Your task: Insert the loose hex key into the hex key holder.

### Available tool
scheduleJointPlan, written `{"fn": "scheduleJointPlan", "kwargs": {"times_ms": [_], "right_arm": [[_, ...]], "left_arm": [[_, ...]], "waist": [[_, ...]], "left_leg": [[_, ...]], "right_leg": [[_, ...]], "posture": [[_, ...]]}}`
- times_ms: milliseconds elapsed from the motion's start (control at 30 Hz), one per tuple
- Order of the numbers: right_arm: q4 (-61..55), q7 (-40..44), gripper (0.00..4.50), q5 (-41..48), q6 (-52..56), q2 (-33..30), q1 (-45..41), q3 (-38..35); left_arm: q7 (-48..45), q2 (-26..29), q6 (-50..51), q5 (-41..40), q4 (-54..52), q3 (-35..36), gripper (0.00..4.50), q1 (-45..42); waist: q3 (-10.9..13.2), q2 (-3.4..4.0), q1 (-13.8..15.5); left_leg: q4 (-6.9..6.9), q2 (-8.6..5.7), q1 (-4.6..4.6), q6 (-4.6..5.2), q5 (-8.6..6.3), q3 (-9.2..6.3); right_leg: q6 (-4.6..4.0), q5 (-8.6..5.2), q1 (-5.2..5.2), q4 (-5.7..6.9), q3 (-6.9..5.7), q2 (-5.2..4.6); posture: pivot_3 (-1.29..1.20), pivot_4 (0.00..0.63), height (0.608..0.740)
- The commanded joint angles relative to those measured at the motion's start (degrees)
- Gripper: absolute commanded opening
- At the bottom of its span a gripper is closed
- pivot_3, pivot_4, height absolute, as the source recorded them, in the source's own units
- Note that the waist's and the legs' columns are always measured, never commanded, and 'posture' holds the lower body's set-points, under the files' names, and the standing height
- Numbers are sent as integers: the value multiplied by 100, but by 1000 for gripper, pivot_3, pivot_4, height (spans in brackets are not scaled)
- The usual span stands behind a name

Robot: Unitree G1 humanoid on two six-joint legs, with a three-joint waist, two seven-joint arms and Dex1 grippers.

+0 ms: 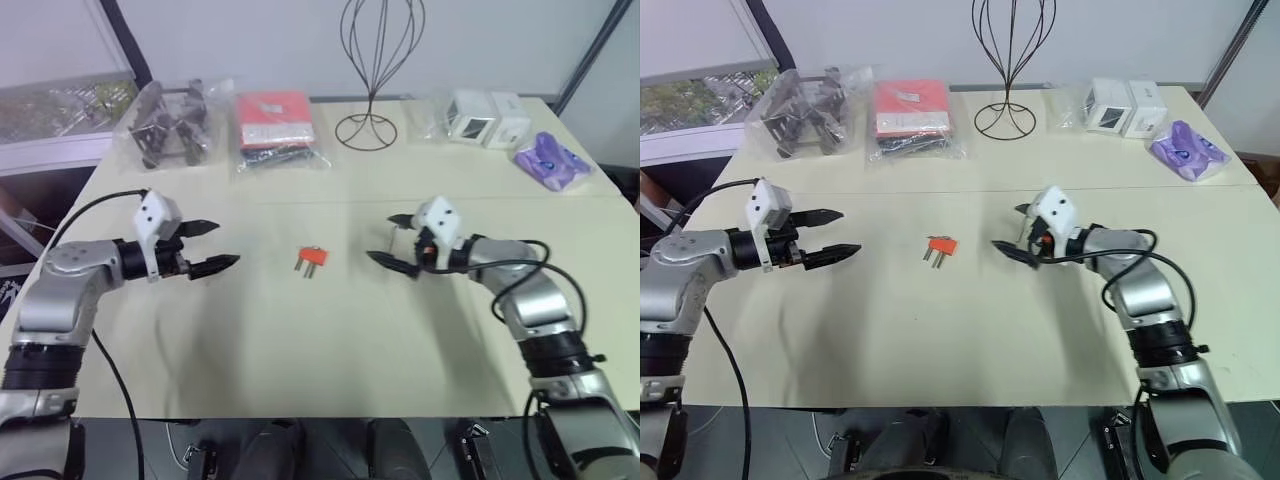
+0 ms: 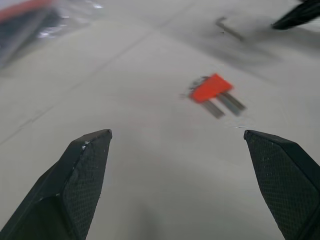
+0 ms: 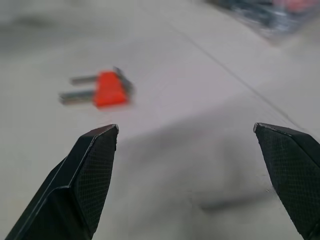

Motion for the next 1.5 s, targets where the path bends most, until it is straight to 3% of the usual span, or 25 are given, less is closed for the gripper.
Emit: {"fn": "scheduleJointPlan", "kwargs": {"times_ms": [33,233,700,800,967,1000,1233,1500], "right_arm": [[657,4,4500,-274,-540,433,-388,308],[1691,68,4500,-517,-1091,1000,-832,541],[2690,133,4500,-933,-1685,1443,-1077,686],[2807,200,3631,-974,-1778,1485,-1083,711],[2898,294,1082,-1061,-1907,1483,-1104,737],[2935,303,927,-1089,-1961,1465,-1121,746],[2724,68,932,-1432,-2766,1136,-1345,695],[2355,-1754,932,-4010,-6132,-446,-2671,1360]], "left_arm": [[-379,205,-108,158,82,-203,4430,-259],[-431,218,128,27,-311,-145,4430,-178],[69,-33,214,-15,-599,-65,4430,50],[136,-99,159,19,-554,-91,4500,45],[192,-163,92,74,-512,-115,4500,67],[199,-170,82,82,-500,-118,4500,69],[199,-219,-13,113,-318,-180,4500,-37],[155,-793,370,-451,386,37,4500,-894]], "waist": [[0,0,-21],[2,4,-40],[2,4,-93],[2,4,-158],[2,5,-169],[2,5,-169],[2,5,-158],[5,6,-187]], "left_leg": [[0,0,0,0,0,0],[-1,1,-1,-3,1,-4],[-3,8,0,-9,4,-5],[-4,18,0,-12,4,-6],[-7,27,0,-15,5,2],[-7,27,0,-16,5,2],[-7,26,0,-16,5,5],[-13,19,-21,-24,10,18]], "right_leg": [[0,0,-1,3,0,1],[0,0,-9,11,4,3],[-1,0,-15,18,26,24],[-1,0,-18,15,100,67],[-1,0,-27,18,113,78],[-1,0,-27,18,114,78],[-1,0,-31,19,116,79],[0,0,-79,35,133,80]], "posture": [[0,150,740],[0,150,740],[0,150,740],[0,150,740],[0,150,740],[0,150,740],[0,150,740],[0,150,740]]}}
